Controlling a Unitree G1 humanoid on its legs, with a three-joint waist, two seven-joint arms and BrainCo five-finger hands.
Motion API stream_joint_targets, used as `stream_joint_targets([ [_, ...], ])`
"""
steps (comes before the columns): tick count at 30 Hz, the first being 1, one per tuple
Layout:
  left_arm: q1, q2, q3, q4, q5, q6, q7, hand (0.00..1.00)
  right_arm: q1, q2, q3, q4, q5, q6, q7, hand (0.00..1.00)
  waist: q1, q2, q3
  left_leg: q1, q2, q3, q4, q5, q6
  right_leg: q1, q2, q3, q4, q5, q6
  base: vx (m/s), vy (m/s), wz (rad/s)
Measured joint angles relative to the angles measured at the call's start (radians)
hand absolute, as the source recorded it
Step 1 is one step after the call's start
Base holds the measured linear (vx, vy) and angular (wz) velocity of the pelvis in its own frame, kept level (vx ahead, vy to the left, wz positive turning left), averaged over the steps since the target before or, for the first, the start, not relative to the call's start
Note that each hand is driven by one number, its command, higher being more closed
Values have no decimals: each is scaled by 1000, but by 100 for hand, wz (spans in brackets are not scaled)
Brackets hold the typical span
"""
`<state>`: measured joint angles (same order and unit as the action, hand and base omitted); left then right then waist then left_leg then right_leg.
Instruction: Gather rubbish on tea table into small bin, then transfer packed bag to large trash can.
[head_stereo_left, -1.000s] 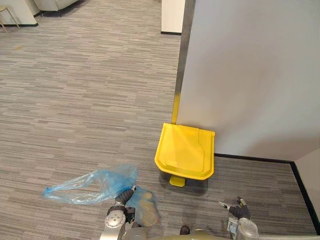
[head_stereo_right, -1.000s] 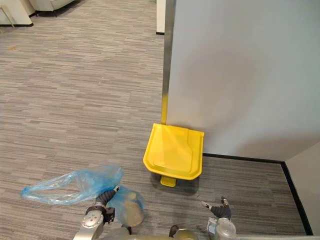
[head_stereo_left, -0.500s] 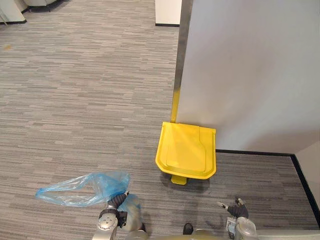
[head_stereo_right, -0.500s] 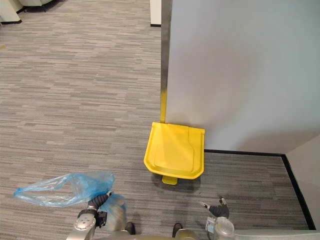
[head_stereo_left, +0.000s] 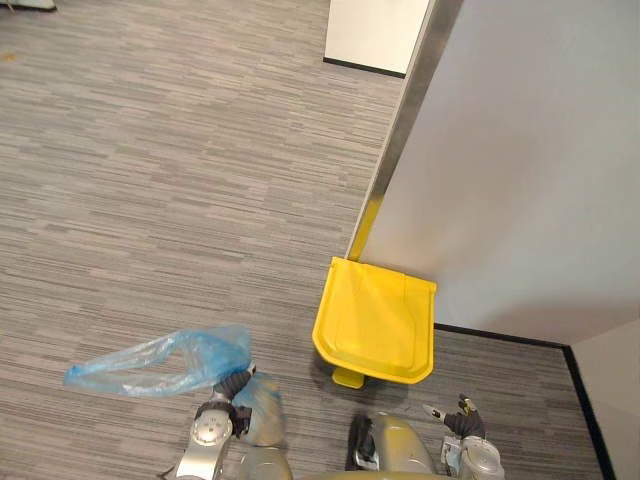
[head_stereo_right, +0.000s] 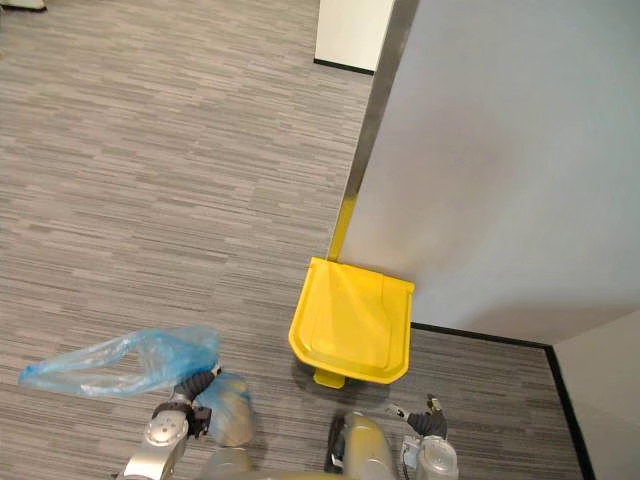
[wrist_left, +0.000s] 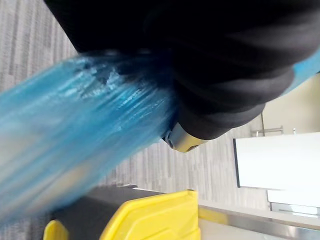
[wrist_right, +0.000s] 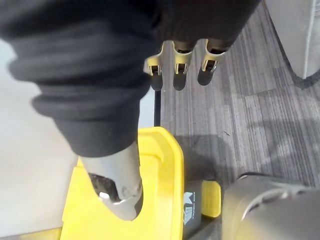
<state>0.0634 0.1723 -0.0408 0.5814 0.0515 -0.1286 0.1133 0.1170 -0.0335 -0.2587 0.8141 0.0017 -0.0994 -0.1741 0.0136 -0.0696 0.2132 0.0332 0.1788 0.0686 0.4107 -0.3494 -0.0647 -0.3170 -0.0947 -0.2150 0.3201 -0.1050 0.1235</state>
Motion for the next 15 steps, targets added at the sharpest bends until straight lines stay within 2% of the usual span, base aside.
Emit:
stream_joint_targets([
  [1, -14, -1, 2, -1, 0, -3, 1, 100, 23, -1, -1, -17, 0, 0, 0, 0, -2, -11, -1, 10, -10, -15, 34, -39, -18, 19, 8, 12, -34, 21, -19, 277, -166, 39],
  [2, -23, -5, 7, 1, 0, -2, 3, 100, 25, -9, -5, -17, 1, 1, 1, 0, -2, -8, 1, 19, -2, -26, 46, -56, -26, 23, 12, 18, -13, 33, -30, 364, -162, 36],
  [3, -38, -13, 3, -5, 0, -6, 3, 100, 24, -15, -29, -31, 1, 1, 1, 0, 2, 31, 14, 34, 23, -27, 38, -60, -33, 23, 27, -1, 36, -33, -24, 328, -129, 31],
  [5, -42, -14, 0, -21, 0, -12, 0, 100, 28, -3, -63, -65, 10, 0, 2, 0, -2, 40, 21, 70, 23, -24, -6, -52, -46, 3, 18, 0, 127, -81, -45, 327, -123, 30],
  [6, -42, -15, 2, -22, 0, -12, 0, 100, 39, 0, -85, -66, 30, 0, 3, 0, 2, 44, 15, 113, 25, -22, -34, -49, -50, 4, 11, -2, 191, -126, -56, 291, -112, 13],
  [8, -43, -20, 4, -26, 1, -12, 0, 100, 35, 2, -104, -72, 48, 0, 3, 0, 1, 50, 12, 123, 31, -15, -48, -38, -52, 4, 12, -7, 206, -147, -65, 228, -80, 5],
  [10, -41, -25, 7, -29, 1, -11, -1, 100, 33, 9, -109, -95, 69, 0, 3, 0, 0, 52, 10, 122, 31, 8, -62, -8, -67, 4, 11, -8, 200, -139, -78, 193, -51, -4],
  [15, -38, -47, 2, -46, 2, -12, -6, 100, 33, 17, -93, -94, 85, 0, 4, 0, -2, 37, -1, 81, 35, 21, -7, -8, -67, 4, 6, -8, 178, -132, -88, 23, 10, 2],
])
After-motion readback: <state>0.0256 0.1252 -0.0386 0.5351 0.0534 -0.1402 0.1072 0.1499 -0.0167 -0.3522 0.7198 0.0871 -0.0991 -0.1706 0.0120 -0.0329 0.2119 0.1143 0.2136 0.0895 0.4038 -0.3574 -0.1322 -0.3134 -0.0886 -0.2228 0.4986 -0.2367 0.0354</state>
